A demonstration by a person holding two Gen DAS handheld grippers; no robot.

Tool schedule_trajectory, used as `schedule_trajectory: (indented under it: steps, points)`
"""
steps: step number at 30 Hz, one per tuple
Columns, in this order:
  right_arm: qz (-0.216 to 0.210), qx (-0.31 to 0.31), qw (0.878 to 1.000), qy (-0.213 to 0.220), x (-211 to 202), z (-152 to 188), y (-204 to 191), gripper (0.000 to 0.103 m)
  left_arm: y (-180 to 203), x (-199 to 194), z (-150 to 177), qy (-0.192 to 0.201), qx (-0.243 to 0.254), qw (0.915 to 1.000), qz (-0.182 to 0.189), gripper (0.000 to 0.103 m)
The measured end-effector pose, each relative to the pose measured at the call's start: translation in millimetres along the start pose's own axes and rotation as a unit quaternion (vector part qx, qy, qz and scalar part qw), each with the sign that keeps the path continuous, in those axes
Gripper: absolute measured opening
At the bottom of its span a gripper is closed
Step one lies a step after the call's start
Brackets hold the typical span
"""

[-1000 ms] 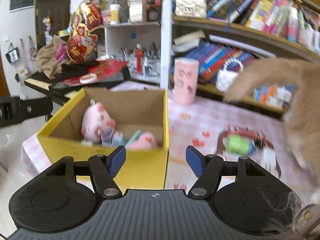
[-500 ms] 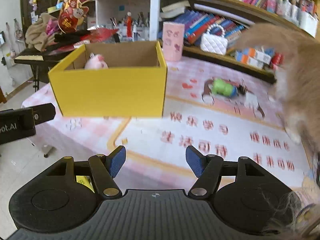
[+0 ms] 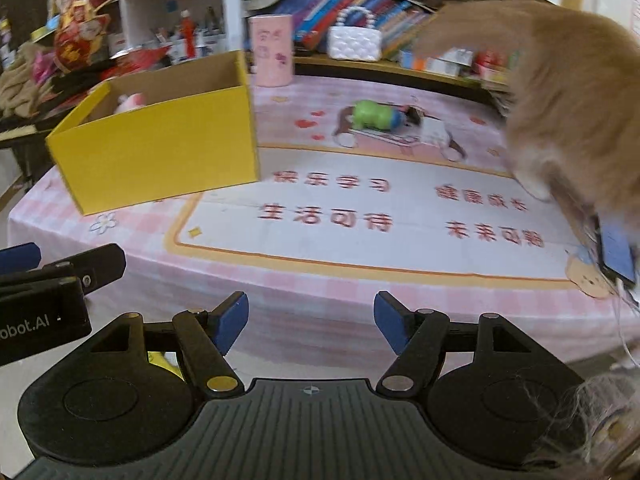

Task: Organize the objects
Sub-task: 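Move both open tools toward the green toy and white charger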

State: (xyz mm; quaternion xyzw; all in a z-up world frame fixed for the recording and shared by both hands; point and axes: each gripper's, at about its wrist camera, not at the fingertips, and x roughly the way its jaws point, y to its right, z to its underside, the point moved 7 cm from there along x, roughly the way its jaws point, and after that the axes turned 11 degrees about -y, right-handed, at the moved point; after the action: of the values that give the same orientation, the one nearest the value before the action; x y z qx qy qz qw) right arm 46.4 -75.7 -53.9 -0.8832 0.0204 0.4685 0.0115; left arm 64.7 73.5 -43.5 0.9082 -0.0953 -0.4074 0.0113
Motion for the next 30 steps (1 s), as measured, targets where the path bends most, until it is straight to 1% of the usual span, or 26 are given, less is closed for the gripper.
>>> schedule_trajectory:
  steps: [5, 10, 14, 22, 30]
  points:
    - [0.029, 0.018, 0.999, -0.005, 0, 3, 22, 0.068, 24, 11, -3, -0.009, 0.025, 0.9994, 0.021, 0.091]
    - [0.049, 0.041, 0.998, -0.012, 0, 5, 48, 0.069, 50, 22, -8, -0.016, 0.045, 0.9979, 0.043, 0.092]
    - [0.058, 0.063, 0.996, -0.022, 4, 3, 69, 0.070, 68, 31, -13, -0.023, 0.060, 0.9967, 0.050, 0.092]
    - [0.057, 0.063, 0.996, -0.040, 21, -11, 94, 0.070, 90, 52, -26, -0.035, 0.060, 0.9966, 0.044, 0.092]
    - [0.038, 0.057, 0.996, -0.056, 46, -36, 119, 0.070, 108, 81, -42, -0.057, 0.048, 0.9969, 0.026, 0.093]
